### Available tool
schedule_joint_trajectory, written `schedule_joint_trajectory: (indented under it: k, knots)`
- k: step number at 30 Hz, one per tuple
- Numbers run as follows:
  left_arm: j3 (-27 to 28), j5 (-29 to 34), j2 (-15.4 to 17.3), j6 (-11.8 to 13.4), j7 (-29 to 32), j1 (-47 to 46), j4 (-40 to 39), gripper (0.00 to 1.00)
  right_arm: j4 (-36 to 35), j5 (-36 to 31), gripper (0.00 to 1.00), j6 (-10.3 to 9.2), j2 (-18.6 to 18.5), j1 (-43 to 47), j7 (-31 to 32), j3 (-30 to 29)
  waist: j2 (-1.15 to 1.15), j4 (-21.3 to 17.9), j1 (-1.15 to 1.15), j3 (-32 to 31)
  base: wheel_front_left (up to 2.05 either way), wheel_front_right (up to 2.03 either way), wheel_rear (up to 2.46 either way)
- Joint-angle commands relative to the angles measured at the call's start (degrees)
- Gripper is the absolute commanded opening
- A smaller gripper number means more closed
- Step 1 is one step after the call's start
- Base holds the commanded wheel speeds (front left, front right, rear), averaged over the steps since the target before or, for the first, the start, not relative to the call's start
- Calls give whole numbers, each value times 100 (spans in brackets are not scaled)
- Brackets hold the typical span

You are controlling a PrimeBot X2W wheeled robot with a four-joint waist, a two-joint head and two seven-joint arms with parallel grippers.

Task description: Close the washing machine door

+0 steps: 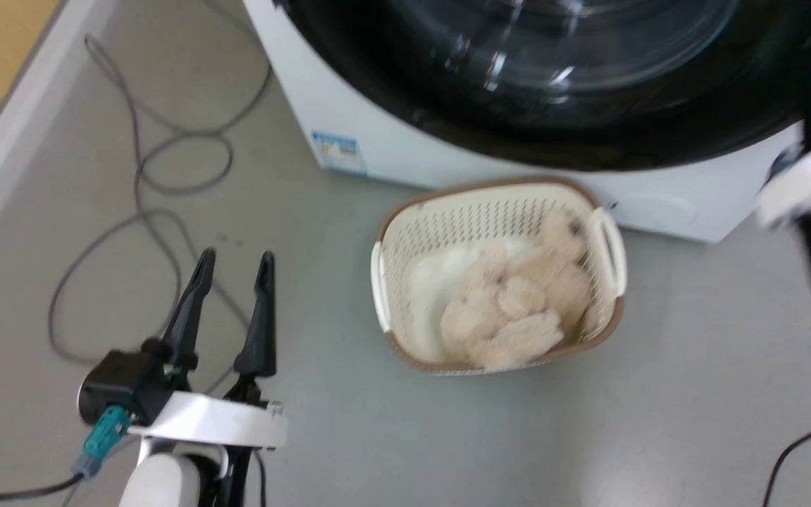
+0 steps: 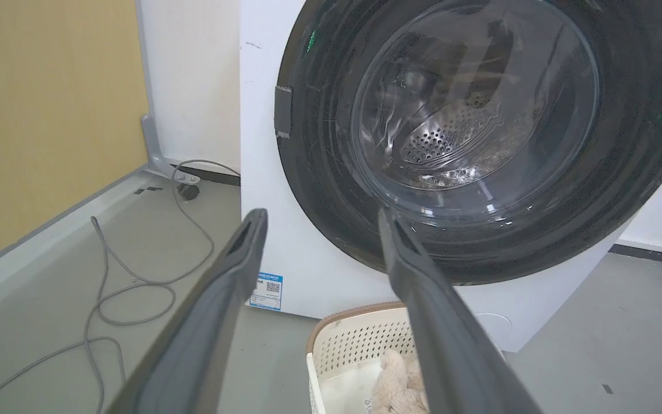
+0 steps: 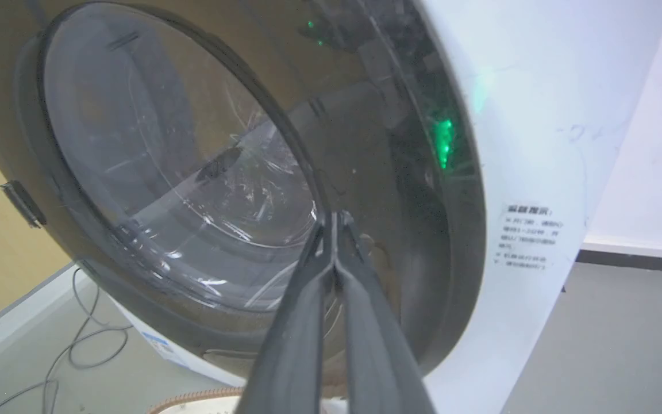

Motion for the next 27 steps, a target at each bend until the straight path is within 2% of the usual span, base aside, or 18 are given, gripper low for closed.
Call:
schedule_joint_trajectory:
  k: [1,5,10,18,26,27]
  knots:
    - [70,39,16,-25,-25,153,46,100,-80,75,0,-4,87,342,-136,114,0,-258,0,-459,0,0,0]
    - [253,226,40,-25,-25,390,161,100,-446,132,0,-4,167,1073,-454,343,0,-513,0,-950,0,0,0]
    - [456,345,8,4,-25,631,284,100,-1064,111,0,-4,271,2024,-639,290,0,-757,0,-1391,0,0,0]
    - [577,421,-33,81,-25,990,407,100,-2116,-194,0,-4,726,3482,-753,-46,0,-1045,0,-1820,0,0,0]
    - [446,425,-64,162,-25,1347,526,100,-2806,-656,0,-4,1094,4715,-804,-30,0,-1158,0,-2021,0,0,0]
    - [432,435,-65,162,-25,1364,535,100,-2813,-704,35,-4,1109,4771,-807,-13,0,-1159,0,-2028,0,0,0]
